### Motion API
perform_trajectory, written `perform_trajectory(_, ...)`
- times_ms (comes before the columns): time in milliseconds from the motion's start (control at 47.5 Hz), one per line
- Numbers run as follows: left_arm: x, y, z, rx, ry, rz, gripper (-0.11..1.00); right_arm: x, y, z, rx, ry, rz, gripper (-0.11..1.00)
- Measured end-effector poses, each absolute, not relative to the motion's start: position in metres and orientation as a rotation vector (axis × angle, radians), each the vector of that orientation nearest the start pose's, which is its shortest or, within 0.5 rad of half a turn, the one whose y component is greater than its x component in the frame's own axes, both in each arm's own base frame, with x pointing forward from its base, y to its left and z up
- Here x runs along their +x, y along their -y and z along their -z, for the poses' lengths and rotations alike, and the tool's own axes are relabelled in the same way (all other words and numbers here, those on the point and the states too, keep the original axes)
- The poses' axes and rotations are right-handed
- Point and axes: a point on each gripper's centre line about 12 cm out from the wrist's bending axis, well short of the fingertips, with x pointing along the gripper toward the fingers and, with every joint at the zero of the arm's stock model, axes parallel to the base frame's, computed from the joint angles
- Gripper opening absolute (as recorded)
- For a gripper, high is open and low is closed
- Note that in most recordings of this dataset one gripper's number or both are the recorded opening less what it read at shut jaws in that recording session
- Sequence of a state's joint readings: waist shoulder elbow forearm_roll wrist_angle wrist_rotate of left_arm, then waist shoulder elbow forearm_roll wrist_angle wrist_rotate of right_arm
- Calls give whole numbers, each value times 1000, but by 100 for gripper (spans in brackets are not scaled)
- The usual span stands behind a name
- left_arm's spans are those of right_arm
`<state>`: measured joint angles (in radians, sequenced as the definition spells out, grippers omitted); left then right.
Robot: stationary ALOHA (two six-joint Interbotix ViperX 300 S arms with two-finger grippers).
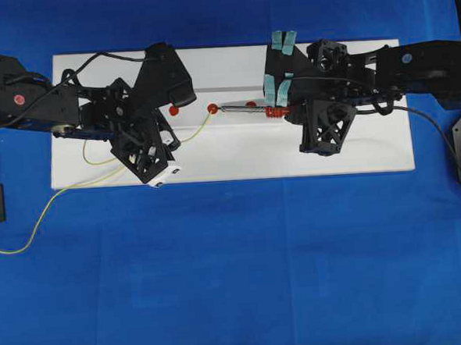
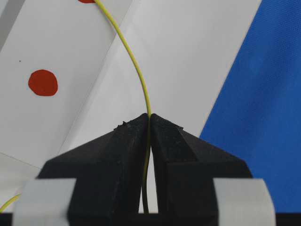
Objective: Touch the tip of the soldering iron to the tip of the solder at the mark.
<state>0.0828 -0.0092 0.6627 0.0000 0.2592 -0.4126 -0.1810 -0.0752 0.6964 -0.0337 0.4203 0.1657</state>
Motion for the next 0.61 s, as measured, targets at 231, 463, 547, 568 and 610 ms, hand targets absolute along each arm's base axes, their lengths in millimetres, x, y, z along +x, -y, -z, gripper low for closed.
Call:
perform_trajectory(231, 366, -30, -153, -412, -882, -258, 2, 335, 62, -154, 208, -1027, 245, 7)
perform_trajectory(463, 349, -29, -181, -417, -815, -248, 2, 335, 63, -154, 209, -1027, 247, 7)
perform_trajectory(547, 338, -28, -191, -421, -792, -246, 2, 335, 63, -154, 209, -1027, 247, 6)
perform_trajectory(568, 335, -28, -194, -422, -784, -244, 2, 335, 63, -154, 209, -1027, 247, 7)
perform_trajectory(610, 328, -27, -199, -425, -769, -242, 2, 335, 63, -154, 209, -1027, 247, 7)
